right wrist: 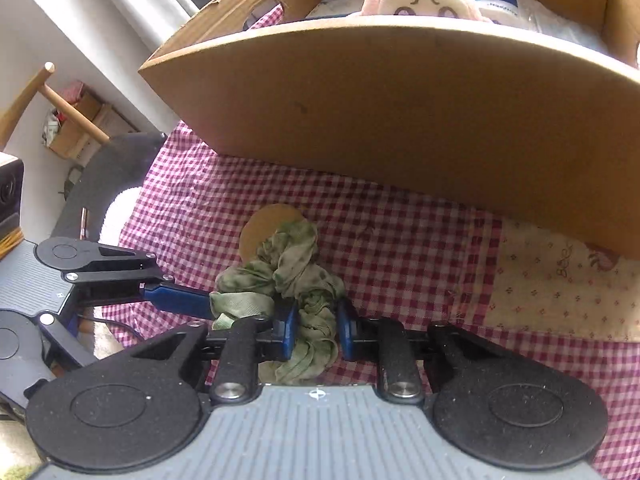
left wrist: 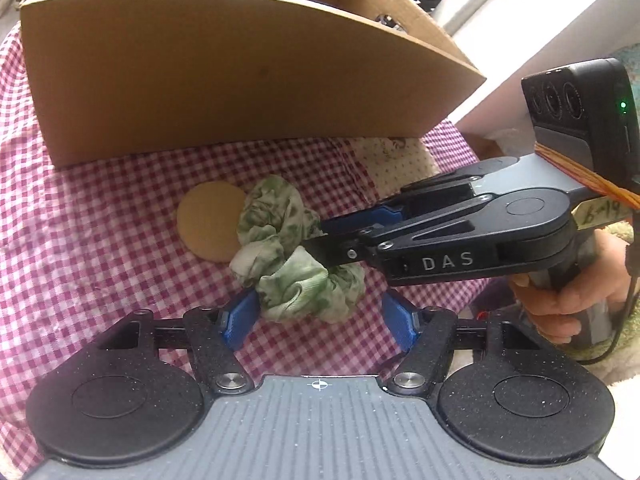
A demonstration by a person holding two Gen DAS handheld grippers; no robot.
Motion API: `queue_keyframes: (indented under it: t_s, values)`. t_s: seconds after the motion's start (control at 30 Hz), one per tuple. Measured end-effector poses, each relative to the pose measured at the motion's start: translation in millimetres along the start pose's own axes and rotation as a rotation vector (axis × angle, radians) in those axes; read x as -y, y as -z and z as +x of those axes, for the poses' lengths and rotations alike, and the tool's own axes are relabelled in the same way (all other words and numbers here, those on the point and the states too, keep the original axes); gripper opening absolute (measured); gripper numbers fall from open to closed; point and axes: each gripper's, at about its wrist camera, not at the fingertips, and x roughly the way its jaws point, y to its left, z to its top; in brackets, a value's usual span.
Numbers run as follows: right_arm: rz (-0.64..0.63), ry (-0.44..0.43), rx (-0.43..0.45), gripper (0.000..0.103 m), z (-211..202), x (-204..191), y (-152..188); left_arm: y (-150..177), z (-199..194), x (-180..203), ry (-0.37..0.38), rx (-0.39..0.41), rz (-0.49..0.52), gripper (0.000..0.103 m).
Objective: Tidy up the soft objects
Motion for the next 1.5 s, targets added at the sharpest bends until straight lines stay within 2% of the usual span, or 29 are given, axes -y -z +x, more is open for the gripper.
queue_keyframes:
  t_s: [0.13,0.27,0.4,0.5,0.53,0.63,0.7,0.8,0.87,1.13,1.3,1.4,1.5]
  values:
    - [-0.003,0.07,0.013,0.02,-10,13,6,0,8,12,0.038,-0.011,0.023,0.068]
    - [0.025,0.174,0.04,0.02,-25,35,10,0,4,20,0.008,0.008,0.059,0.07]
    - [0.074,0.156,0.089,0.024,-50,45,8,-7,-12,13,-0.035,0.06,0.049,0.071]
    - [0.077,0.164,0.154,0.044,-72,40,4,-11,-24,7,-0.094,0.11,0.053,0.073]
    - [0.077,0.154,0.179,0.05,-78,39,0,-12,-27,5,-0.113,0.123,0.06,0.073]
    - [0.082,0.053,0.224,0.05,-89,28,-6,-21,-28,-4,-0.164,0.129,0.082,0.073]
    - [0.097,-0.054,0.208,0.05,-81,21,-16,-21,-25,-3,-0.189,0.123,0.1,0.073]
    - [0.118,-0.131,0.14,0.047,-52,9,-30,-21,-15,-5,-0.194,0.118,0.118,0.07]
    - [0.125,-0.151,0.087,0.042,-31,4,-37,-20,-9,-7,-0.19,0.114,0.128,0.069]
    - [0.152,-0.135,-0.055,0.04,19,0,-41,-17,21,3,-0.228,0.101,0.185,0.057]
    - [0.175,-0.178,-0.056,0.039,24,2,-42,-18,30,12,-0.256,0.112,0.228,0.052]
    - [0.233,-0.237,-0.051,0.039,23,11,-42,-19,30,13,-0.269,0.124,0.235,0.045]
    - [0.281,-0.31,-0.03,0.039,20,17,-42,-21,29,11,-0.265,0.134,0.212,0.043]
